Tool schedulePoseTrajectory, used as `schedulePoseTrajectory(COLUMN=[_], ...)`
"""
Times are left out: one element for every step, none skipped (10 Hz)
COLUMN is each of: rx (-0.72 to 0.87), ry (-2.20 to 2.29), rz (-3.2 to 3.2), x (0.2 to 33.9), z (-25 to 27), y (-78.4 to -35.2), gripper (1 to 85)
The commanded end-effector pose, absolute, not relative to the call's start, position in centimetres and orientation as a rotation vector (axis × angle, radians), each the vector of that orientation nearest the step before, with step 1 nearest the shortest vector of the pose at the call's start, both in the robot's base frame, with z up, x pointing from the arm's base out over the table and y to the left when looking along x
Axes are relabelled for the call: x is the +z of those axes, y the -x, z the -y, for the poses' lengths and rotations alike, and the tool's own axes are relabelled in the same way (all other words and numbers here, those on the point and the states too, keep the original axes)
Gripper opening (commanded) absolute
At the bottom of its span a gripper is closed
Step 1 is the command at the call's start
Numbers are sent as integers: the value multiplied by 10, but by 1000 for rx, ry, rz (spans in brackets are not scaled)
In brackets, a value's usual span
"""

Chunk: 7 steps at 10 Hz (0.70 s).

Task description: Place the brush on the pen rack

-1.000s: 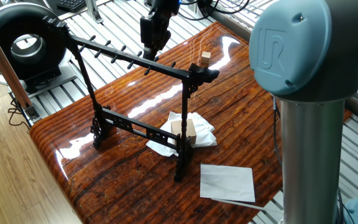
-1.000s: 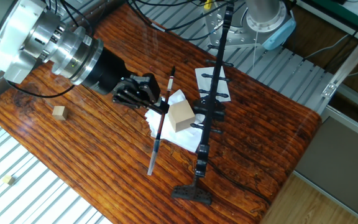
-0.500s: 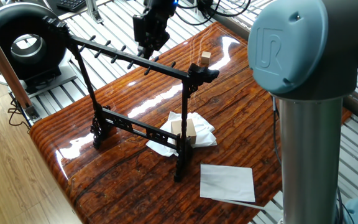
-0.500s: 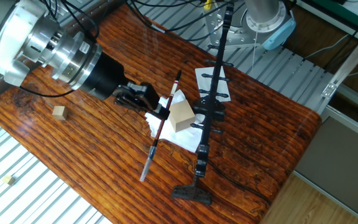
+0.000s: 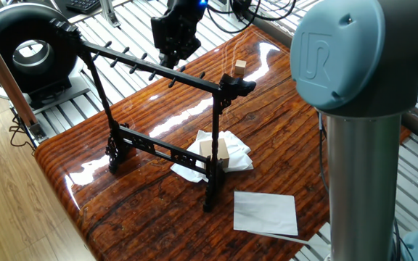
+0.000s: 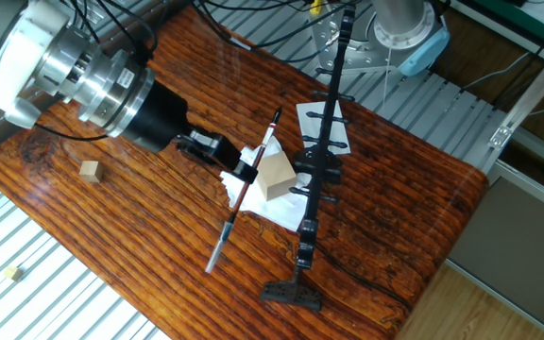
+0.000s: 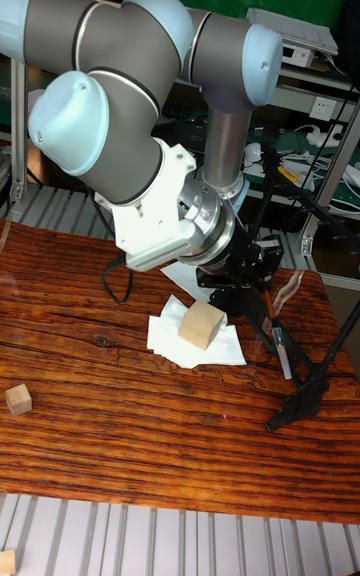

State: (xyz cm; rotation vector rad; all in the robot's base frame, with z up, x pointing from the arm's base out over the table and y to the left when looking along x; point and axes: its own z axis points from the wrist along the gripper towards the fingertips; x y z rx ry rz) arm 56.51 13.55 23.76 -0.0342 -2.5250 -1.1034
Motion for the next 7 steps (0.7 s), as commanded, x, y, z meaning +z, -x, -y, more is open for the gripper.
schedulePoseTrajectory(rx=[-1106,-1094,-1115,-1111,-1116,-1127,-1146], ry=[100,80,75,58,26,8,-2], rz=[2481,2463,2444,2440,2445,2456,2443], x=[245,246,250,250,248,246,248], z=[-138,-137,-140,-139,-137,-138,-140], y=[-562,-557,-556,-554,-554,-556,-555], gripper=[13,13,13,13,13,13,13])
